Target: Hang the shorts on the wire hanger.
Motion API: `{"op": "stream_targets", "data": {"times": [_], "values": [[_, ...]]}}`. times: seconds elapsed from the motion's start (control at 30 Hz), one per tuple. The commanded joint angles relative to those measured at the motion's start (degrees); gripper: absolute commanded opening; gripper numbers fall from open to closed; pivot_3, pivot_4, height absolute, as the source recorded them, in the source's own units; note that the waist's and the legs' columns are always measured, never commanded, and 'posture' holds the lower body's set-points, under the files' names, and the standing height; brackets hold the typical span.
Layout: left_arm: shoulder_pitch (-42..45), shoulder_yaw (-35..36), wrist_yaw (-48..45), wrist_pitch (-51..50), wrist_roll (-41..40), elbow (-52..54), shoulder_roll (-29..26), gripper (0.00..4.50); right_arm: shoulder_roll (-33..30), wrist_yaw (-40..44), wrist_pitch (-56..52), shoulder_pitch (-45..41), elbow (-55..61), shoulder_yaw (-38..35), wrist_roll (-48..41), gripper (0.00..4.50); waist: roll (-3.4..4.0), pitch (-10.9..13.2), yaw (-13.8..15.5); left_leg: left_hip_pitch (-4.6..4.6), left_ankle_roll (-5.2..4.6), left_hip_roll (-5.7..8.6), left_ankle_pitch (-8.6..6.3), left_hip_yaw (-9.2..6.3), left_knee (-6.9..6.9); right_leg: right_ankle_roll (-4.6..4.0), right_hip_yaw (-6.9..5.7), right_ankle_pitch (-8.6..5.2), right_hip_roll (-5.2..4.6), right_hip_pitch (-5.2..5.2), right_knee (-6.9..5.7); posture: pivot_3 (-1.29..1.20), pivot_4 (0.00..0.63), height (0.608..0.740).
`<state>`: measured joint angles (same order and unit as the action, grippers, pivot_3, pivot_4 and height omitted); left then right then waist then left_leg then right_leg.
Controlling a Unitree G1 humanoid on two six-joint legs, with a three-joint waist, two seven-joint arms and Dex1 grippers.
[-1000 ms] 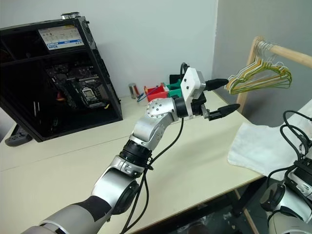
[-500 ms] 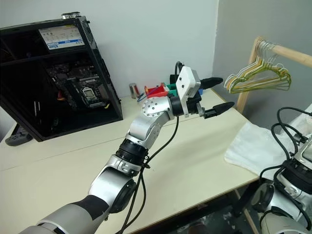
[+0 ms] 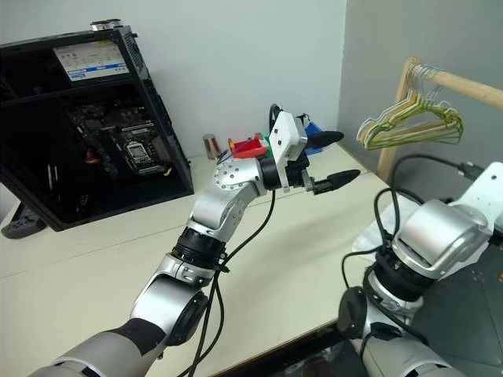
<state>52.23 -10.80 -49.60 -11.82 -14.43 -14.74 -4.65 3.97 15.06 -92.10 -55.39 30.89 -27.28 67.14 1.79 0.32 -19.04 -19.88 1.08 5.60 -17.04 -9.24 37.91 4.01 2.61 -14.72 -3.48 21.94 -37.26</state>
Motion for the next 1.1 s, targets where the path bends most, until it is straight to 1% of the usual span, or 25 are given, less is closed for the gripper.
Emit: {"op": "stream_targets", "data": {"times": [0.03,0.07,0.17,0.2,0.23,0.27,0.37,0.4,0.53,0.67,0.7,0.8,0.83,0.87,0.93,0.97,1.0,1.07,1.1], "values": [[-2.4,2.3,0.7,-4.7,-2.1,8.0,-3.3,4.5,1.7,9.6,-0.4,-5.3,-2.0,4.1,13.4,4.49,0.0,0.0,-0.1,-0.02,0.04,0.01,-0.02,-0.08,0.01,-0.07,-0.02,0.04,0.01,0.01,0.01,-0.35,0.0,0.74],[-3.2,2.8,1.1,-5.9,-2.4,9.3,-4.3,4.5,1.8,12.5,-0.4,-5.2,-2.4,5.1,15.2,4.49,0.0,0.0,-0.2,-0.02,0.05,0.04,-0.02,-0.05,-0.01,-0.08,0.04,0.05,0.01,0.08,-0.01,-0.35,0.0,0.74],[-5.0,4.4,3.0,-9.0,-2.7,11.7,-6.9,4.5,1.6,21.2,-0.4,-3.8,-3.1,8.2,15.6,4.49,0.0,0.0,-0.4,-0.02,0.07,0.04,-0.05,-0.07,0.0,-0.09,0.04,0.05,0.02,0.09,-0.04,-0.35,0.0,0.74],[-6.1,5.0,4.4,-9.4,-1.7,12.1,-8.3,4.5,1.0,24.2,-0.4,-2.5,-3.2,9.6,12.7,4.49,0.0,0.0,-0.4,-0.02,0.04,0.04,-0.07,-0.07,0.0,-0.09,0.03,0.05,0.03,0.09,-0.04,-0.33,0.0,0.74],[-7.9,6.5,7.4,-10.3,-0.1,12.1,-9.7,4.5,0.5,26.4,-0.4,-1.2,-3.1,10.5,7.1,4.49,0.0,0.0,-0.5,-0.01,0.05,0.04,-0.06,-0.07,0.0,-0.09,0.03,0.05,0.02,0.09,-0.04,-0.32,0.0,0.74],[-9.3,7.7,9.6,-10.9,0.8,12.3,-10.9,4.5,0.3,27.9,-0.4,-0.3,-2.9,11.3,3.4,4.49,0.0,0.0,-0.8,0.0,0.06,0.03,-0.06,-0.08,0.0,-0.09,0.02,0.05,0.03,0.07,-0.03,-0.3,0.0,0.74],[-14.7,10.3,17.5,-13.7,3.4,15.0,-12.1,4.5,-1.4,29.5,6.5,5.3,-4.4,13.7,-6.5,4.49,0.01,0.0,-1.3,0.06,0.13,0.0,-0.08,-0.15,-0.04,-0.1,0.07,0.05,0.09,0.07,-0.05,-0.27,0.0,0.74],[-16.7,11.5,21.3,-15.6,4.3,16.5,-11.7,4.5,-1.7,29.0,10.0,7.6,-5.3,14.7,-9.6,4.49,0.0,0.0,-1.3,0.06,0.17,0.0,-0.1,-0.18,-0.08,-0.11,0.1,0.05,0.11,0.1,-0.05,-0.25,0.0,0.74],[-24.7,13.7,29.8,-19.1,6.7,23.7,-10.6,4.5,0.3,25.0,19.5,13.6,-8.3,16.4,-20.2,4.49,-0.09,0.0,-0.1,0.0,0.27,0.02,-0.11,-0.3,-0.07,-0.14,0.18,0.06,0.12,0.2,-0.08,-0.19,0.0,0.74],[-34.4,15.0,35.3,-22.4,8.2,32.2,-9.8,4.5,3.2,19.7,31.1,19.7,-13.0,19.1,-29.5,4.49,-0.34,0.0,2.3,0.03,0.16,0.1,-0.19,-0.28,-0.04,-0.14,0.31,0.06,0.12,0.28,-0.21,-0.13,0.0,0.74],[-37.0,15.4,36.9,-22.7,9.0,34.4,-9.4,4.5,4.1,17.5,34.1,21.1,-14.6,19.0,-31.6,4.49,-0.43,0.0,3.3,0.1,0.18,0.06,-0.24,-0.3,-0.04,-0.15,0.32,0.06,0.17,0.24,-0.24,-0.11,0.0,0.74],[-42.4,17.3,40.1,-23.6,9.4,38.3,-8.5,4.5,2.9,13.5,45.2,25.2,-18.3,22.5,-35.9,4.49,-0.58,0.1,6.1,0.12,0.18,0.08,-0.28,-0.31,0.02,-0.15,0.3,0.05,0.26,0.27,-0.36,-0.06,0.0,0.74],[-44.6,18.2,41.3,-23.3,9.5,39.6,-7.7,4.5,2.9,12.4,48.4,26.8,-19.7,23.3,-37.4,4.49,-0.75,0.2,7.2,0.12,0.18,0.06,-0.28,-0.31,0.01,-0.16,0.3,0.06,0.27,0.29,-0.36,-0.05,0.0,0.74],[-46.5,18.9,42.6,-23.1,9.8,40.6,-7.1,4.5,2.9,11.2,51.1,28.3,-21.2,23.9,-38.6,4.49,-0.82,0.2,8.6,0.11,0.18,0.05,-0.28,-0.32,0.03,-0.25,0.26,0.11,0.29,0.3,-0.42,-0.04,0.0,0.74],[-48.9,20.8,44.8,-23.6,9.3,42.1,-5.3,4.5,2.7,9.0,56.4,30.6,-23.8,24.7,-41.1,4.49,-0.9,0.3,10.1,0.24,0.2,-0.04,-0.28,-0.36,0.02,-0.45,0.15,0.22,0.36,0.28,-0.4,-0.02,0.0,0.74],[-49.8,21.4,45.4,-23.8,9.1,42.7,-4.7,4.5,2.8,8.2,57.3,31.4,-24.5,24.6,-42.4,4.49,-1.04,0.4,11.6,0.31,0.2,-0.05,-0.28,-0.37,0.01,-0.46,0.11,0.21,0.37,0.25,-0.4,0.01,0.0,0.74],[-50.9,21.7,45.8,-23.9,8.8,43.0,-4.1,4.5,2.6,7.6,58.4,32.4,-25.2,24.8,-43.6,4.49,-1.11,0.4,12.1,0.4,0.19,-0.08,-0.28,-0.37,0.0,-0.46,0.08,0.21,0.42,0.24,-0.4,0.03,0.0,0.74],[-51.9,21.8,46.1,-23.5,9.0,42.7,-3.8,4.5,2.5,6.4,58.9,33.5,-25.8,24.6,-45.4,4.49,-1.45,0.7,14.8,0.56,0.2,-0.13,-0.27,-0.38,0.0,-0.48,0.04,0.19,0.46,0.17,-0.43,0.04,0.0,0.74],[-51.8,21.9,46.0,-22.9,8.8,41.6,-3.6,4.5,2.2,5.9,59.2,34.1,-26.1,24.5,-46.3,4.49,-1.52,0.8,15.5,0.64,0.22,-0.17,-0.25,-0.37,0.0,-0.42,0.01,0.15,0.52,0.13,-0.45,0.05,0.0,0.74]]}}
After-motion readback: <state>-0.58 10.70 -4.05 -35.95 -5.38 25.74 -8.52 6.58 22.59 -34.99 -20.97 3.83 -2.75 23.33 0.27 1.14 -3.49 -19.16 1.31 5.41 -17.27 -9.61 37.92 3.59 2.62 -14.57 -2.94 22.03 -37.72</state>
